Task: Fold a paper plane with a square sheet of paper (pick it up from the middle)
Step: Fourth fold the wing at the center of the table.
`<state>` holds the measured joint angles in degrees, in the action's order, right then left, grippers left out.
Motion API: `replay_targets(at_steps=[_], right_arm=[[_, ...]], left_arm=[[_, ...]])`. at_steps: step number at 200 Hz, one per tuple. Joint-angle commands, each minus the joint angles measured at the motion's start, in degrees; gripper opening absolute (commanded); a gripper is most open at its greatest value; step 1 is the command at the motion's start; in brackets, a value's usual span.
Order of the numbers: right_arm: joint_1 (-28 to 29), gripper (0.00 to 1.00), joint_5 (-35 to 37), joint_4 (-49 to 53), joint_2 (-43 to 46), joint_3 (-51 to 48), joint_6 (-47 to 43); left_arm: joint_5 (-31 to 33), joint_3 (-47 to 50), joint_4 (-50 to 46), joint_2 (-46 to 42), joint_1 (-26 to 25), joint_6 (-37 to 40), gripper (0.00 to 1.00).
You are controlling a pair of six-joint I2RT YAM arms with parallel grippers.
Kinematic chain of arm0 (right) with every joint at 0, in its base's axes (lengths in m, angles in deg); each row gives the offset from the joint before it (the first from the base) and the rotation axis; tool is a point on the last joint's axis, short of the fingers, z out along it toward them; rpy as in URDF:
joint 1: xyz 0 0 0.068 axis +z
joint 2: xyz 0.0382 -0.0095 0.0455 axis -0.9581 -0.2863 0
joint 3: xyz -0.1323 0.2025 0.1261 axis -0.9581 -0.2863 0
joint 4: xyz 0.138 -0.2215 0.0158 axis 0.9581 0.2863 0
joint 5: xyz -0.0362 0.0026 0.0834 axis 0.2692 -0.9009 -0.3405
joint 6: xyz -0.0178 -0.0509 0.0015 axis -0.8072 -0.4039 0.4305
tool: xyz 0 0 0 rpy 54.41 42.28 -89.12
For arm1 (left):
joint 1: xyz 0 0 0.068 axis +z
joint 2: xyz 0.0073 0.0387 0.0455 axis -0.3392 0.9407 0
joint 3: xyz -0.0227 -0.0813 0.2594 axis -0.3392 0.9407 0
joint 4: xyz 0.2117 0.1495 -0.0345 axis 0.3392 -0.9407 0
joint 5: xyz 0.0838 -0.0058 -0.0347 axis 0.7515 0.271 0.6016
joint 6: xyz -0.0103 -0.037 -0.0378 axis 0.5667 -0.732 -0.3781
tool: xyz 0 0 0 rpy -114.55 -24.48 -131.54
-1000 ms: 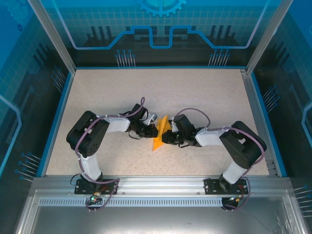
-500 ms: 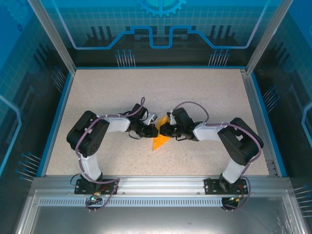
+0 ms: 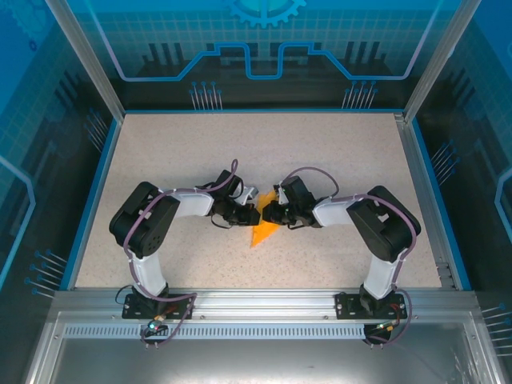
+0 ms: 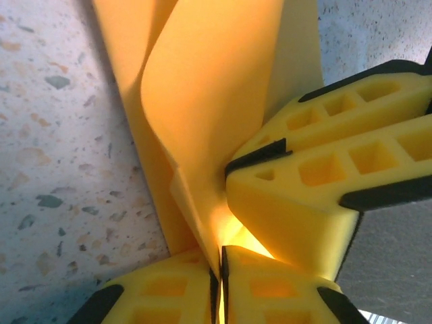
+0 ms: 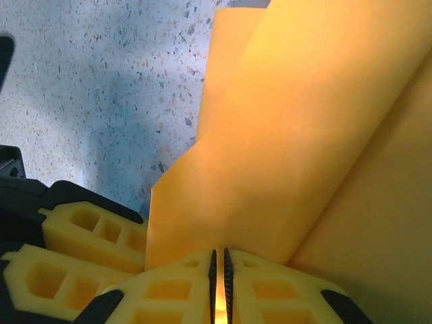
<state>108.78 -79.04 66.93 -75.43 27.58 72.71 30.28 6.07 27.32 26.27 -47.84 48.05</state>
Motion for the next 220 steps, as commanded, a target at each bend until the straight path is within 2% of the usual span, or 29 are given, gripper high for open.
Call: replay_targets(at_steps=[1, 29, 84, 112, 125, 153, 189, 220], right_arm=[[-0.9, 0.14, 0.0, 1.0, -2.4, 0.9, -1.2], [-0.8, 0.14, 0.2, 1.8, -3.1, 0.9, -1.4], [-0.9, 0.14, -0.4, 1.4, -3.5, -0.2, -1.4], [-0.9, 0.14, -0.8, 0.2, -3.4, -0.8, -0.8], [-0.8, 0.14, -0.8, 0.1, -3.2, -0.8, -0.7], [-0.8, 0.14, -1.1, -0.2, -2.8, -1.1, -0.5], [-0.7, 0.14, -1.2, -0.5, -2.0, -1.6, -0.2], [-0.9, 0.14, -1.1, -0.6, -0.9, -2.3, -0.2]], left_arm=[[-1.2, -0.4, -0.3, -1.5, 0.1, 1.3, 0.16], [-1.2, -0.9, -1.7, -4.5, 0.1, 0.9, 0.19], [-0.5, -1.9, -4.7, -12.0, 0.1, -0.4, 0.36], [5.8, -3.1, -13.2, -12.0, 0.0, 0.1, 0.39], [8.2, -1.7, -13.6, -12.7, -0.5, -1.0, 0.41], [10.5, 1.1, -11.5, -13.2, -1.8, -4.4, 0.43], [9.0, 2.9, -7.5, -11.2, -3.9, -7.2, 0.44], [10.0, 3.8, -6.7, -9.9, -4.3, -7.2, 0.38]])
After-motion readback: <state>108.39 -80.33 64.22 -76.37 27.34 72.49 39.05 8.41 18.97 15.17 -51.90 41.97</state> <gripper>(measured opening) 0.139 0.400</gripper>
